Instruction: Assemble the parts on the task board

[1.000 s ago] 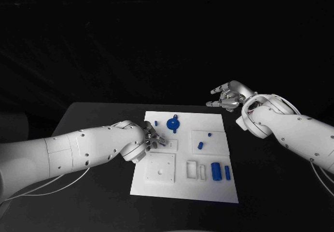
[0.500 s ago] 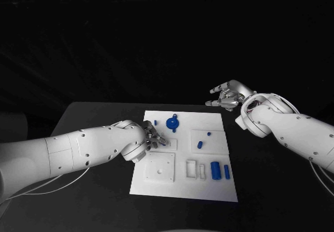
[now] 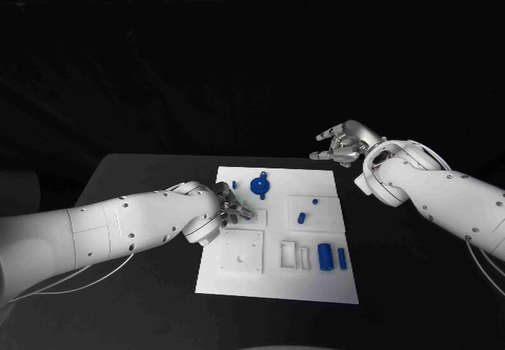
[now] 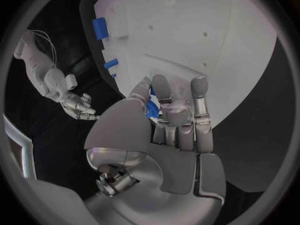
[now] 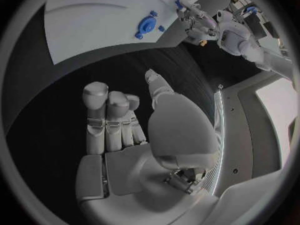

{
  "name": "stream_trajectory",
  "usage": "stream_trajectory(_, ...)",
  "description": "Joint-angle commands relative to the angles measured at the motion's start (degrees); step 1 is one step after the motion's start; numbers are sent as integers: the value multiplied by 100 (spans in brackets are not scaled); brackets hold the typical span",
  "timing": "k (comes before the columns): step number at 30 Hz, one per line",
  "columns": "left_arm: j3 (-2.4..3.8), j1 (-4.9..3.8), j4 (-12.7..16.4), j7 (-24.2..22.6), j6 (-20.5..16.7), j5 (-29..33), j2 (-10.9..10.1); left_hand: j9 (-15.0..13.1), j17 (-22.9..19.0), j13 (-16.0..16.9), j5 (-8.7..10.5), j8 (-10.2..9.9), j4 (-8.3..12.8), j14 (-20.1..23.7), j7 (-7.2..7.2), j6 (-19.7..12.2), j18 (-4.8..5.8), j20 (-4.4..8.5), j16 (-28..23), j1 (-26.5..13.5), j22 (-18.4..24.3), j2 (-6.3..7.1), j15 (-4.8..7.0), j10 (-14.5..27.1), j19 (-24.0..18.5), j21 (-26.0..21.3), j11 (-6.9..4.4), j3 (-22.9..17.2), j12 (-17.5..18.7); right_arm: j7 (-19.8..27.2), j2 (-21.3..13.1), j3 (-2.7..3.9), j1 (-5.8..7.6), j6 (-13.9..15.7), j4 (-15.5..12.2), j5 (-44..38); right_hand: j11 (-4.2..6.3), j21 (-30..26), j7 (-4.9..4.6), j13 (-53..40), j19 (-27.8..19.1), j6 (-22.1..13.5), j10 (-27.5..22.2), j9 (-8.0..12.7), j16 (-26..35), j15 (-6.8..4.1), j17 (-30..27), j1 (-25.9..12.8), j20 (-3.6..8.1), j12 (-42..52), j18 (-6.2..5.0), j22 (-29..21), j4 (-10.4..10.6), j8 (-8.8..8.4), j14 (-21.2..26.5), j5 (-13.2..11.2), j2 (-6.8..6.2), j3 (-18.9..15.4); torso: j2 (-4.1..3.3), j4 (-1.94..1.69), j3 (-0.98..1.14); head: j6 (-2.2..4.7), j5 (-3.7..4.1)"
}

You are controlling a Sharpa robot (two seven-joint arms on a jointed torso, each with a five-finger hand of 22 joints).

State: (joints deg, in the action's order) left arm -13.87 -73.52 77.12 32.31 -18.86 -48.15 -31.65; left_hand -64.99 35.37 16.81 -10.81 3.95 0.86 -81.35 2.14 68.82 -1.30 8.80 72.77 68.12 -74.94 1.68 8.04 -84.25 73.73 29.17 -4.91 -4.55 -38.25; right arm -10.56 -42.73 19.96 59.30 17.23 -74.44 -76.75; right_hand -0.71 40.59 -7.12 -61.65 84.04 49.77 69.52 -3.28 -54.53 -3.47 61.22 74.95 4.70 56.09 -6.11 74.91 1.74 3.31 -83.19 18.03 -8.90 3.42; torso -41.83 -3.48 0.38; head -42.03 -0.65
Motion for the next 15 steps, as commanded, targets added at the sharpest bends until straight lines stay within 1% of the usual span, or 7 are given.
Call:
stream_trajectory(1, 4, 3, 2, -10, 48, -58, 2, 6, -13, -8, 84, 30, -66, -6, -551, 1013, 73, 6, -11, 13, -86, 77, 0, -255, 31, -39, -9, -17, -18, 19, 2, 3, -1, -69, 1, 0, -2, -13, 5, 7, 306, 24, -41, 0, 24, -5, 0, -33, -15, -8, -89, 59, 21, -3, 0, 38, 8, 2, 2, -4, -2, 0, 4)
stream_trajectory(3, 4, 3, 2, -10, 47, -61, -4, 5, -18, -8, 190, 31, -140, -6, -552, 1020, 73, 6, -14, -14, -85, 122, 0, -256, 29, -45, -10, -37, -17, 20, 4, 3, -1, -71, 3, 1, -2, -13, 5, 7, 306, 24, -41, 0, 24, -5, 0, -33, -15, -8, -89, 59, 21, -3, 0, 38, 8, 2, 1, -5, -4, -1, 7)
stream_trajectory(4, 4, 3, 2, -10, 46, -63, -6, 2, -21, -9, 204, 32, -170, -5, -555, 1023, 74, 6, -16, -12, -87, 143, 1, -256, 33, -44, -10, -58, -15, 20, 4, 3, -1, -72, 4, 2, -2, -13, 5, 7, 306, 24, -41, 0, 24, -5, 0, -33, -15, -8, -89, 59, 21, -3, 0, 38, 8, 2, 1, -5, -4, -1, 7)
stream_trajectory(9, 4, 3, -3, -9, 44, -81, -14, -13, -26, -9, 248, 29, -377, -8, -553, 1034, 77, 9, -15, -11, -89, 278, 2, -255, 36, -53, -9, -162, -17, 24, 8, 3, -1, -74, 10, 4, -1, -20, 5, 12, 305, 21, -43, 0, 30, -5, -2, -39, -15, -10, -89, 49, 27, -4, 0, 45, 17, -4, 2, -4, -2, -3, 4)
stream_trajectory(14, 4, 3, -5, -8, 57, -101, -19, -21, -29, -9, 283, 29, -512, -2, -552, 1046, 77, 10, -17, -29, -88, 374, 4, -255, 38, -59, -11, -210, -19, 26, 10, 3, -1, -79, 12, 8, -1, -20, 5, 12, 305, 21, -43, 0, 30, -5, -2, -39, -15, -10, -89, 49, 27, -4, 0, 45, 17, -4, 1, -3, 0, -14, 7)
stream_trajectory(15, 4, 3, -5, -8, 60, -105, -20, -21, -29, -9, 283, 29, -512, -2, -552, 1046, 77, 10, -17, -29, -88, 374, 4, -255, 38, -59, -11, -210, -19, 26, 10, 3, -1, -81, 12, 8, -1, -20, 5, 12, 305, 21, -43, 0, 30, -5, -2, -39, -15, -10, -89, 49, 27, -4, 0, 45, 17, -4, 1, -3, -1, -15, 7)
